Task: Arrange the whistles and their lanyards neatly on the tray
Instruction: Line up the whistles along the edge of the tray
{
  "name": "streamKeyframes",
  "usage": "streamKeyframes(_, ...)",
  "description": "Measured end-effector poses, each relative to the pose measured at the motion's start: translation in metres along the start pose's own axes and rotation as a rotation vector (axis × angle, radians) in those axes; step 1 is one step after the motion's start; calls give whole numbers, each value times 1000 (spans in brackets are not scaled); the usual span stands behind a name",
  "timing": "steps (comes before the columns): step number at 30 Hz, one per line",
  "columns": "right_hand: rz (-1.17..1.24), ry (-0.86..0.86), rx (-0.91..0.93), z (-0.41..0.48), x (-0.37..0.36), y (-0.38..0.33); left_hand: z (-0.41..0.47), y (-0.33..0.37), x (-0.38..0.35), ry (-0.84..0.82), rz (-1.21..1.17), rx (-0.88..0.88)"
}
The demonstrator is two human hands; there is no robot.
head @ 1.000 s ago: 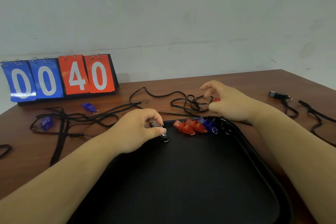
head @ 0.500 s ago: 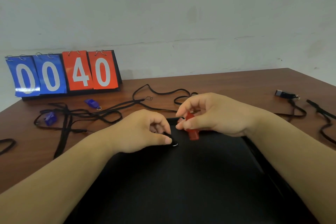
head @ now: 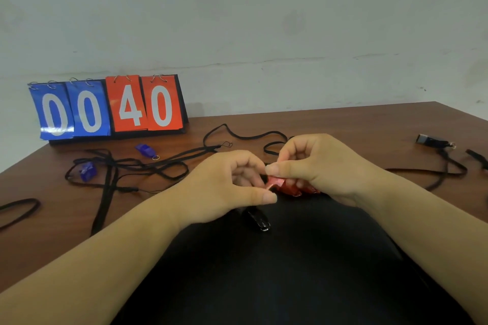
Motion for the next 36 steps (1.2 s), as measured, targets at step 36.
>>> streamKeyframes(36, -968, -187, 31, -3, -8, 3, 4, -9, -7, -13, 325, 67)
Point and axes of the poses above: each hand's wrist, its own z-axis towards the middle knuckle, its own x-axis out of the back of the hand, y = z × x, the point moved 5 cm from there along z, towards the middle knuckle, and after that the axes turned 14 degrees about z, right-handed, at the moved point
